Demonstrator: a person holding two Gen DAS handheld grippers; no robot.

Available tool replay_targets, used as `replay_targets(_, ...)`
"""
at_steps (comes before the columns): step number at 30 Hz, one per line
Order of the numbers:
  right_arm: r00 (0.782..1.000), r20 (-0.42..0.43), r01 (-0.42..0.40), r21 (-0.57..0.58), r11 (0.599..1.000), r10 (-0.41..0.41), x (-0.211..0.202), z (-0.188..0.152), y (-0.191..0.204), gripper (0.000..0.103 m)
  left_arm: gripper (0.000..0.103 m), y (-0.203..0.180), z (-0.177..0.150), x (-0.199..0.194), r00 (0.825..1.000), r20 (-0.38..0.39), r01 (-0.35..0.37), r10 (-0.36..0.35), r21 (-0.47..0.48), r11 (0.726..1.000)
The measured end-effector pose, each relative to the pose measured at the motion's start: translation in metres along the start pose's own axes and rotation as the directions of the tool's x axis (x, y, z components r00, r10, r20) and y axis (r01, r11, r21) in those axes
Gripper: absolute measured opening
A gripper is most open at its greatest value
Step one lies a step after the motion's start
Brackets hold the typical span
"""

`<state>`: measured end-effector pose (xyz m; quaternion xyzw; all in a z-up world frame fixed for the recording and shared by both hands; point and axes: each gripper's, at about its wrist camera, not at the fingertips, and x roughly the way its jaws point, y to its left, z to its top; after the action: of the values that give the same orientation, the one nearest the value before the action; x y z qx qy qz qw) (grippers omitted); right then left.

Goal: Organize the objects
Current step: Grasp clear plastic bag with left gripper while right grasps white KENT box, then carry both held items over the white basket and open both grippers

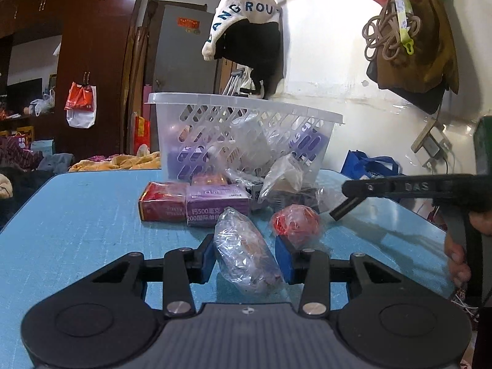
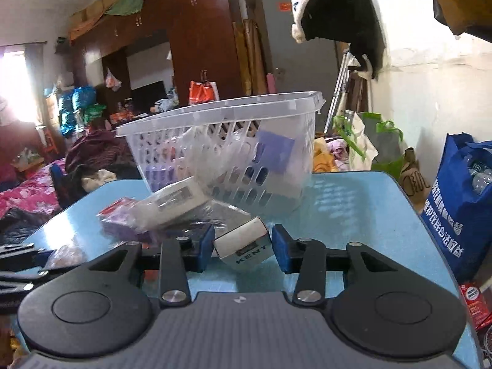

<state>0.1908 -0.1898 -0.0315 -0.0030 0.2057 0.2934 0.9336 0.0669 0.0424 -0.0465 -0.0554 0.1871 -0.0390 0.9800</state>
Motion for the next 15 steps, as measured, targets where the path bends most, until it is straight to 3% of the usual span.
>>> replay_targets(15, 1.000, 0.017, -0.001, -0.009, 1.000, 0.001, -0.010, 0.014, 0.000, 0.043, 0.044, 0.004, 0.005, -0.001, 1.000, 0.020, 0.013, -0.013, -0.006, 1.000)
